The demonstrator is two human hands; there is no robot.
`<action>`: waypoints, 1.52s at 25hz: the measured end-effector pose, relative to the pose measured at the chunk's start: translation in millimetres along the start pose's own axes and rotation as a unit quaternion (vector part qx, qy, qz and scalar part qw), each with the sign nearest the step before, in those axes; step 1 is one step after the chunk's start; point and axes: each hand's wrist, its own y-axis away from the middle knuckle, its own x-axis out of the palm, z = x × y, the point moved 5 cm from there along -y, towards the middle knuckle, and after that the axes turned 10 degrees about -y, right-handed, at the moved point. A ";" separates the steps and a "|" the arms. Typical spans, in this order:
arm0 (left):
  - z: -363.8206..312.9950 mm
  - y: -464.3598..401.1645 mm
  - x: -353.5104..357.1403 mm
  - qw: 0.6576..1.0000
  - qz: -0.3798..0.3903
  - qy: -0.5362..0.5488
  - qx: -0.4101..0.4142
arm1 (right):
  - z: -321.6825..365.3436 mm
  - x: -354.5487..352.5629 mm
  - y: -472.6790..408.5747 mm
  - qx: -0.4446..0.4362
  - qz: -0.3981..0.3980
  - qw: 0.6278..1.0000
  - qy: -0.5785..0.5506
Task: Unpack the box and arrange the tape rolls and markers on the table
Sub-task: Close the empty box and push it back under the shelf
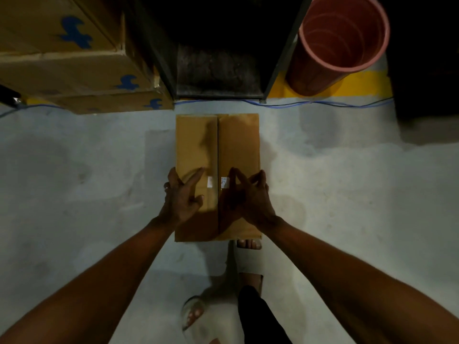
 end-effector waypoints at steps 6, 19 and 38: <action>-12.7 3.7 -2.7 0.999 0.002 -0.001 -0.037 | 13.5 -16.4 6.3 -0.030 -0.034 0.998 -0.051; -49.7 -126.5 -124.6 0.996 -0.082 0.029 0.009 | 83.6 -113.9 -124.4 -0.121 -0.078 0.989 -0.006; -53.3 -126.7 -59.5 0.938 -0.047 -0.321 0.127 | 14.5 -90.4 -122.9 -0.173 -0.020 0.951 0.257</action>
